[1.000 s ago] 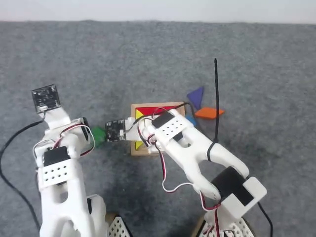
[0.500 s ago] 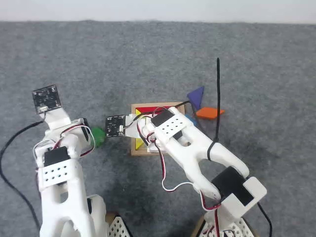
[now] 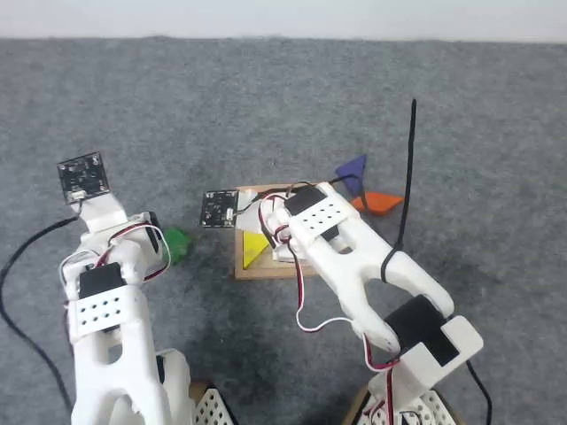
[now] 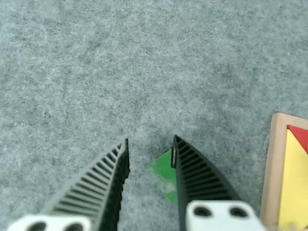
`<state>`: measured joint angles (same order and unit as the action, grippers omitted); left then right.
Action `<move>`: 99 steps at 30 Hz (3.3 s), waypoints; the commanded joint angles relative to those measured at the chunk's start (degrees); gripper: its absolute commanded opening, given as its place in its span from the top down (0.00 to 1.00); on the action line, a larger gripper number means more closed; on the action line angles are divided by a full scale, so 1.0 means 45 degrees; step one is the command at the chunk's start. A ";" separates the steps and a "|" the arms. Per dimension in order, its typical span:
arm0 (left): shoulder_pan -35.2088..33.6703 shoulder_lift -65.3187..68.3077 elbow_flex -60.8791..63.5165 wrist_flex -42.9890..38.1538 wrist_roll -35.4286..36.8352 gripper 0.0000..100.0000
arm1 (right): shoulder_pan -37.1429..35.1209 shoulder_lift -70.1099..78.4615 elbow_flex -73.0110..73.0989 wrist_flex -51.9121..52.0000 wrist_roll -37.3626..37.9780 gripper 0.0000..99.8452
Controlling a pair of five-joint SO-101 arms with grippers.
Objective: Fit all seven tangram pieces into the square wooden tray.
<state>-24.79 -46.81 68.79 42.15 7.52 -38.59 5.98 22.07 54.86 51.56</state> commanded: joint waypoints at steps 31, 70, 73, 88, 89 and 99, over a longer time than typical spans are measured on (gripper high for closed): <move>0.0000 -0.0410 -0.0107 -0.0391 0.0098 0.85 | -0.0674 0.1162 -0.0293 -0.1416 -0.0801 0.96; 0.1035 -0.0254 -0.0107 0.1074 -0.1035 0.76 | 0.1182 -0.6613 0.5685 -0.3526 -0.4825 0.96; 0.1465 0.0274 -0.0147 0.1094 -0.0996 0.76 | 0.1162 -0.6730 0.5724 -0.3448 -0.4845 0.96; 0.1524 0.6388 -0.3214 0.1856 -0.1700 0.76 | 0.1201 -0.6730 0.5724 -0.3487 -0.4845 0.96; 0.1524 0.6388 -0.3214 0.1875 -0.1700 0.76 | 0.1201 -0.6730 0.5724 -0.3487 -0.4845 0.96; 0.1641 0.6505 -0.3272 0.1934 -0.4122 0.76 | 0.1221 -0.6730 0.5744 -0.3565 -0.4845 0.96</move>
<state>-18.11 -17.45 56.75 50.15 -6.64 -33.41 -21.19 48.35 40.53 30.37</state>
